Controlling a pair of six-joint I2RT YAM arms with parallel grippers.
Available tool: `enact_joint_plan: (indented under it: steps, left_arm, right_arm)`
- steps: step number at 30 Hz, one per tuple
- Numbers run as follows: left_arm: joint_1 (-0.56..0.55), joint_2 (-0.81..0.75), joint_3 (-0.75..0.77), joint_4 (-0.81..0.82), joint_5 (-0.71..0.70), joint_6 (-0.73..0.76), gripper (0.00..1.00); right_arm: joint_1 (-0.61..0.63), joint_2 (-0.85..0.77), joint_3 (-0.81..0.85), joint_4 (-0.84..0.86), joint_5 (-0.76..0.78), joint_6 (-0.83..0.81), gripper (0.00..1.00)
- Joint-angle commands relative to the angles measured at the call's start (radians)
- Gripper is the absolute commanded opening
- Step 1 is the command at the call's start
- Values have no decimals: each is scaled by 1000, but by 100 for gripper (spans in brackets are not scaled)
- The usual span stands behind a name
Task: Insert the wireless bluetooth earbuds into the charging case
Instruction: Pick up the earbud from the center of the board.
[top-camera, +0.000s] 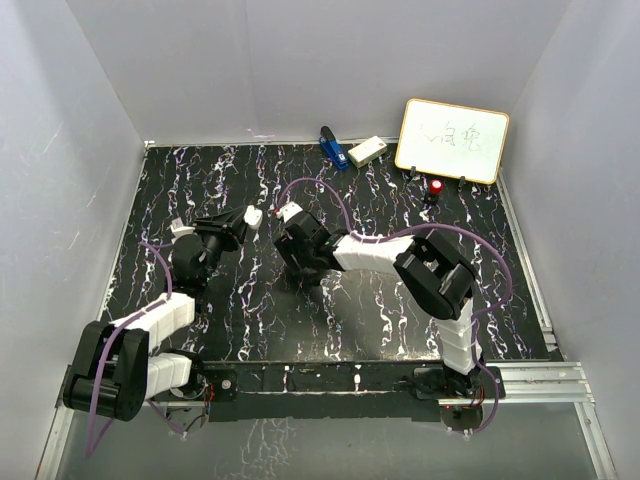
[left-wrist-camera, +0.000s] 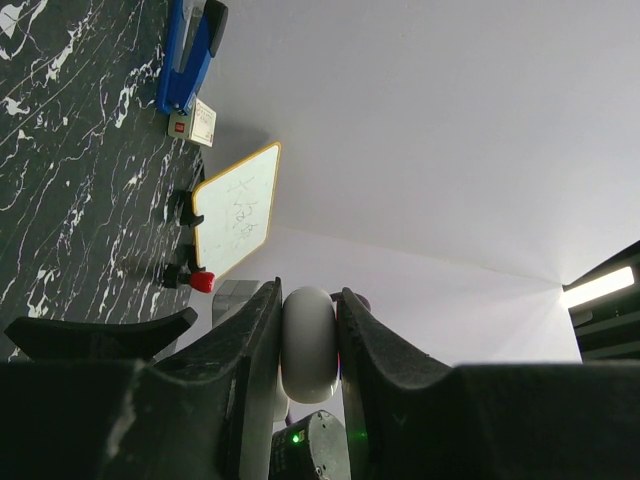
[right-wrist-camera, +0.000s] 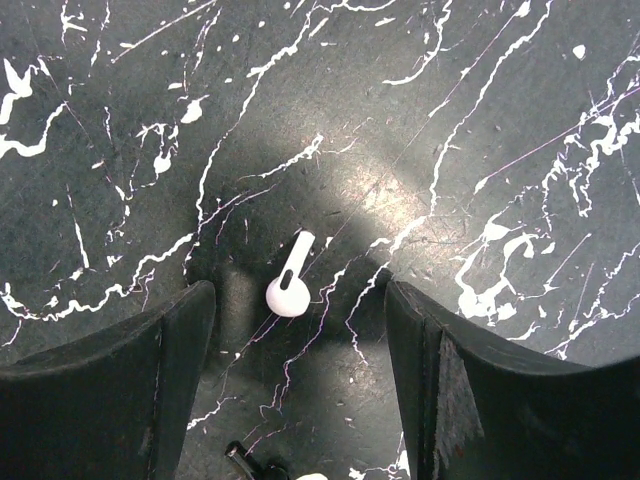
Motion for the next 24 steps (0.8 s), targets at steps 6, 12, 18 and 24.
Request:
enact_joint_plan:
  steps: [6,12,18,24]
  left_arm:
    - [9,-40,4,-2,3,5,0]
    - [8,-41,6,-5,3,6,0]
    - [8,-47,9,-14,4,9,0]
    - [9,-46,10,-15,5,11,0]
  right_arm:
    - [8,5,28,8,103,-19,69]
    - [-10,16,18,0,137,2,70]
    - [-49,15,10,-2,141,12,70]
    - [-92,-2,0,-8,152,-1,70]
